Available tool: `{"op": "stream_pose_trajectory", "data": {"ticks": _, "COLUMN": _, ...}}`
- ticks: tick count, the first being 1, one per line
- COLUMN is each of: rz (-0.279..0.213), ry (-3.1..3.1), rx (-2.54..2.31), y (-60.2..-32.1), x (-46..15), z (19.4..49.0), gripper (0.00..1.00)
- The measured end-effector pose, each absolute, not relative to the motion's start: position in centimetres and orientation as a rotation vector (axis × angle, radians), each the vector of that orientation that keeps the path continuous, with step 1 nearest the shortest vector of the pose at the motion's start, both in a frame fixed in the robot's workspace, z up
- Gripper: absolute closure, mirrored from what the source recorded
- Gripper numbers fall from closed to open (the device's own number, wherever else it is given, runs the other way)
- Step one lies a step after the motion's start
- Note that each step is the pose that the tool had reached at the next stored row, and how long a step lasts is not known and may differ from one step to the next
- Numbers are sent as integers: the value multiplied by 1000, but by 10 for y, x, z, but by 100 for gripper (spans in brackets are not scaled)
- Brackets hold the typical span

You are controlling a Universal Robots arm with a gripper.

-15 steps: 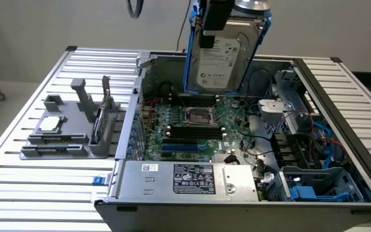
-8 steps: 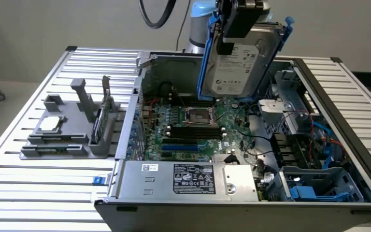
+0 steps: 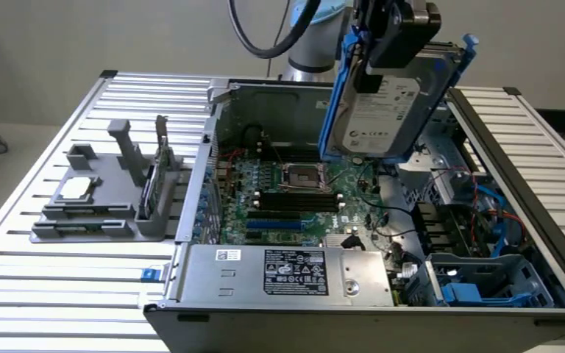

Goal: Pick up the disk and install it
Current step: 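Pick up the disk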

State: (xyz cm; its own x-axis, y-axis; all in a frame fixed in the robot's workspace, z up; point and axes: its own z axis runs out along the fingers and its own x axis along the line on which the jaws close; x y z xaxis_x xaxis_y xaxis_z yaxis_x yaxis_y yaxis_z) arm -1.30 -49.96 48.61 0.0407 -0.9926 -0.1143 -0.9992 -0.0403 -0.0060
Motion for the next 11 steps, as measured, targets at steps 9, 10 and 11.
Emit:
{"op": "stream_pose_trajectory", "data": {"ticks": 9, "rz": 123, "ry": 2115, "rx": -2202, "y": -521, "x": 11, "z": 486, "gripper": 67}}
{"op": "stream_pose_trajectory", "data": {"ticks": 10, "rz": 123, "ry": 2114, "rx": -2202, "y": -524, "x": 14, "z": 486, "gripper": 67}}
{"op": "stream_pose_trajectory", "data": {"ticks": 11, "rz": 123, "ry": 2114, "rx": -2202, "y": -526, "x": 16, "z": 486, "gripper": 67}}
